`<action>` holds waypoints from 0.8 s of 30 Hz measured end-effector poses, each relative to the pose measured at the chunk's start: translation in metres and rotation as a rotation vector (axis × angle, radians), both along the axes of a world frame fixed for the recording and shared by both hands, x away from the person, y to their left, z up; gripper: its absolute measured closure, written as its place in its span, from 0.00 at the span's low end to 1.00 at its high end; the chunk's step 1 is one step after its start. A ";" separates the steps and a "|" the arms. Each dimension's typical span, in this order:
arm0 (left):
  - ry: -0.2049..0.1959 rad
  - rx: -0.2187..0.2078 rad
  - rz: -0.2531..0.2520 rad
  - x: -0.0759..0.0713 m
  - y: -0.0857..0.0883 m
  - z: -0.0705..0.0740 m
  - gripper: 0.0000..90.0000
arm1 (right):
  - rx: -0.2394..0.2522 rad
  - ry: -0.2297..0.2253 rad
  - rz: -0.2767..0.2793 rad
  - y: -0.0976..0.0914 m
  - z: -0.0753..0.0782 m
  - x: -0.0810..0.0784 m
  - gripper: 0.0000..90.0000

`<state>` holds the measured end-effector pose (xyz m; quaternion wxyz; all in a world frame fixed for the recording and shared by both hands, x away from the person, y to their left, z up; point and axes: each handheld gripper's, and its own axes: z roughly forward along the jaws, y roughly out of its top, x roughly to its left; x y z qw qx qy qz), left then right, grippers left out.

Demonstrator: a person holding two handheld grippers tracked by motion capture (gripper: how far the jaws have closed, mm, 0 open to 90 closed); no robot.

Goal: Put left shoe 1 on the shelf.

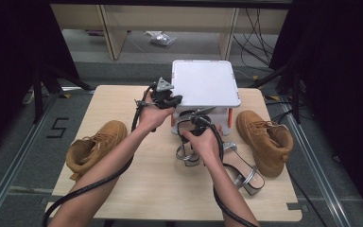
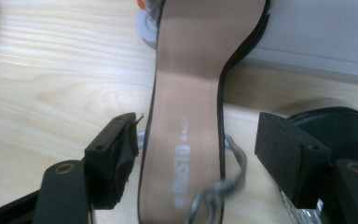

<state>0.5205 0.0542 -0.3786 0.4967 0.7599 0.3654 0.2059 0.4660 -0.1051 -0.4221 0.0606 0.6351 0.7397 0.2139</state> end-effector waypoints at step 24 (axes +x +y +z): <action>-0.004 0.010 -0.001 0.000 0.000 0.000 1.00 | 0.006 -0.005 0.204 -0.035 -0.009 -0.075 1.00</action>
